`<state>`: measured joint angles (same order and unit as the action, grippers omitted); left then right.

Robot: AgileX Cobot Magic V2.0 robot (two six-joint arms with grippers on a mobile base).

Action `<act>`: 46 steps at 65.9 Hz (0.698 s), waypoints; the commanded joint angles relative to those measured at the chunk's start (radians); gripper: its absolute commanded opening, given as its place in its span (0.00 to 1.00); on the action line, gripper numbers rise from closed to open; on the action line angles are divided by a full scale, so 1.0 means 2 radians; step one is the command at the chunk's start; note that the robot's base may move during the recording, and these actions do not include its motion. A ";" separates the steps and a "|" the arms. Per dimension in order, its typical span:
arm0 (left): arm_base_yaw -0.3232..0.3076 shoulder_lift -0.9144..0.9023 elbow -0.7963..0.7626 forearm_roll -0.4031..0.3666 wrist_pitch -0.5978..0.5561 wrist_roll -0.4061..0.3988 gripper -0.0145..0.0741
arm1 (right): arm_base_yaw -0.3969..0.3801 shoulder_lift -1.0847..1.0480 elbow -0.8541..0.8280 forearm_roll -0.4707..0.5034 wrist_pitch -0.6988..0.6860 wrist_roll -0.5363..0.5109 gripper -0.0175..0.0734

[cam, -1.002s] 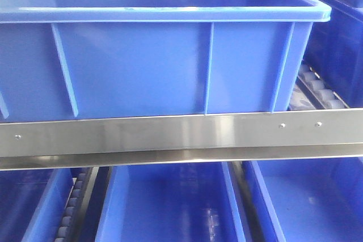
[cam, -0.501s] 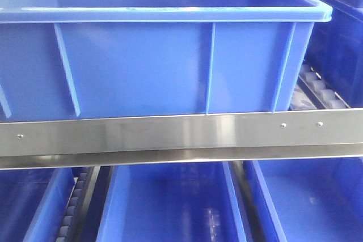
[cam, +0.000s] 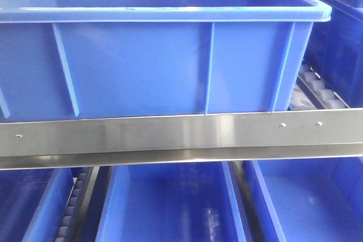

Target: Grab silver tray and place in blue box

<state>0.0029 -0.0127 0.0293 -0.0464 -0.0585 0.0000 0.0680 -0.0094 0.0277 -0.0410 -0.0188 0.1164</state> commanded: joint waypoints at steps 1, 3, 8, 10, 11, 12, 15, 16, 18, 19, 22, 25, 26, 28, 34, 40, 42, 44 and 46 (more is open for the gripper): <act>-0.001 -0.007 0.009 -0.008 -0.044 -0.003 0.15 | -0.003 -0.011 -0.009 -0.005 -0.042 -0.006 0.26; -0.001 -0.007 0.009 -0.008 -0.044 -0.003 0.15 | -0.003 -0.011 -0.009 -0.005 -0.042 -0.006 0.26; -0.001 -0.007 0.009 -0.008 -0.043 -0.003 0.15 | -0.003 -0.011 -0.009 -0.005 -0.042 -0.006 0.26; -0.001 -0.007 0.009 -0.008 -0.042 -0.003 0.15 | -0.003 -0.011 -0.009 -0.005 -0.042 -0.006 0.26; -0.001 -0.007 0.009 -0.008 -0.041 -0.003 0.15 | -0.003 -0.011 -0.009 -0.005 -0.042 -0.006 0.26; -0.001 -0.007 0.009 -0.008 -0.040 -0.003 0.15 | -0.003 -0.011 -0.009 -0.005 -0.042 -0.006 0.26; -0.001 -0.007 0.010 -0.008 -0.038 -0.003 0.15 | -0.003 -0.011 -0.009 -0.005 -0.042 -0.006 0.26; -0.001 -0.007 0.010 -0.008 -0.036 -0.003 0.15 | -0.003 -0.011 -0.009 -0.005 -0.042 -0.006 0.26; -0.003 -0.007 0.010 -0.008 -0.036 -0.003 0.15 | -0.003 -0.011 -0.009 -0.005 -0.042 -0.006 0.26; -0.004 -0.007 0.010 -0.008 -0.035 -0.003 0.15 | -0.003 -0.011 -0.009 -0.005 -0.042 -0.006 0.26; -0.011 -0.007 0.010 0.000 -0.035 -0.003 0.15 | -0.003 -0.011 -0.009 -0.005 -0.042 -0.006 0.26; -0.017 -0.007 0.010 0.006 -0.035 -0.003 0.15 | -0.003 -0.011 -0.009 -0.005 -0.042 -0.006 0.26; -0.019 -0.007 0.010 0.008 -0.035 -0.003 0.15 | -0.003 -0.011 -0.009 -0.005 -0.042 -0.006 0.26; -0.023 -0.007 0.010 0.011 -0.035 -0.003 0.15 | -0.003 -0.011 -0.009 -0.005 -0.042 -0.006 0.26; -0.032 -0.007 0.010 0.011 -0.035 -0.003 0.15 | -0.003 -0.011 -0.009 -0.005 -0.042 -0.006 0.26; -0.032 -0.007 0.010 0.011 -0.035 -0.003 0.15 | -0.003 -0.011 -0.009 -0.005 -0.042 -0.006 0.26; -0.032 -0.007 0.010 0.011 -0.035 -0.003 0.15 | -0.003 -0.011 -0.009 -0.005 -0.042 -0.006 0.26; -0.032 -0.007 0.010 0.011 -0.035 -0.003 0.15 | -0.003 -0.011 -0.009 -0.005 -0.042 -0.006 0.26; -0.032 -0.007 0.010 0.011 -0.035 -0.003 0.15 | -0.003 -0.011 -0.009 -0.005 -0.042 -0.006 0.26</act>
<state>-0.0536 -0.0127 0.0293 -0.0266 -0.0490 0.0000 0.0680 -0.0094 0.0277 -0.0410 -0.0188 0.1148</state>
